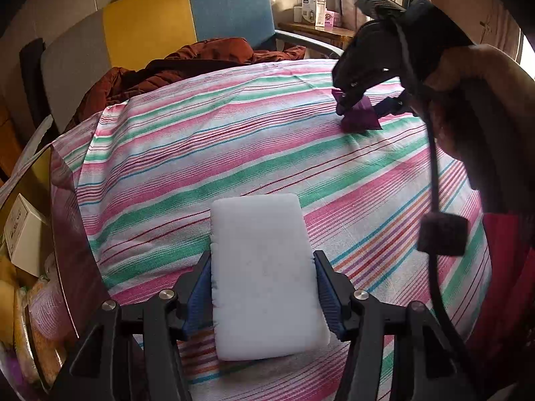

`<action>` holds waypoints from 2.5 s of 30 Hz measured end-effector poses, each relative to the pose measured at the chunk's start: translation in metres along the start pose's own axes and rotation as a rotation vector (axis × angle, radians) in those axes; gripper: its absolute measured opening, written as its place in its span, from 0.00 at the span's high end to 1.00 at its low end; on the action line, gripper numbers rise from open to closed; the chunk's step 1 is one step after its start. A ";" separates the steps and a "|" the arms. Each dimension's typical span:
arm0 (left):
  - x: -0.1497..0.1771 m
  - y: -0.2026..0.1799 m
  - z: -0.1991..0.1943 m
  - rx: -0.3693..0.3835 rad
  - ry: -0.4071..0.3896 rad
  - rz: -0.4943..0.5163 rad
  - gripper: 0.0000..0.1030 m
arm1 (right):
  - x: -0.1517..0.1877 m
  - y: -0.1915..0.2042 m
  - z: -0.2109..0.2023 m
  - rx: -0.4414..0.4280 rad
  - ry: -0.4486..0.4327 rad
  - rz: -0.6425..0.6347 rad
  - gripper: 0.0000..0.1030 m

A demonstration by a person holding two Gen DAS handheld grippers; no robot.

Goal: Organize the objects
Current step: 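Grasp the purple packet with the right gripper while the left holds the soap, then lower the soap into the gold tray with left while right lowers the purple packet in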

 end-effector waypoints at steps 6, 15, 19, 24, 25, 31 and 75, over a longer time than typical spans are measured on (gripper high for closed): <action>-0.002 0.001 -0.002 -0.004 -0.008 -0.020 0.44 | 0.014 -0.012 -0.026 -0.029 -0.019 -0.078 0.64; -0.007 -0.008 -0.047 0.030 -0.070 -0.012 0.44 | 0.048 -0.001 -0.041 -0.139 -0.044 -0.184 0.64; -0.006 0.001 -0.081 0.044 -0.108 -0.052 0.44 | 0.049 0.018 -0.052 -0.187 -0.087 -0.263 0.64; -0.007 0.051 -0.125 -0.019 -0.174 -0.137 0.44 | 0.060 0.049 -0.068 -0.282 -0.116 -0.359 0.64; -0.005 0.063 -0.132 -0.034 -0.182 -0.162 0.44 | 0.063 0.056 -0.070 -0.290 -0.116 -0.379 0.64; 0.024 0.147 -0.162 -0.177 -0.198 -0.329 0.44 | 0.099 0.110 -0.099 -0.404 -0.113 -0.466 0.64; 0.108 0.221 -0.143 -0.206 -0.105 -0.550 0.41 | 0.234 0.272 -0.132 -0.505 -0.078 -0.741 0.53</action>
Point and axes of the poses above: each gripper's, at about its wrist camera, not at the fingertips, and z roughly the way its jaws point, y to its left, x to its underside, the point moved 9 cm from there along z, roughly the way its jaws point, and after that the axes turned 5 degrees about -y, right-handed, at the moved point
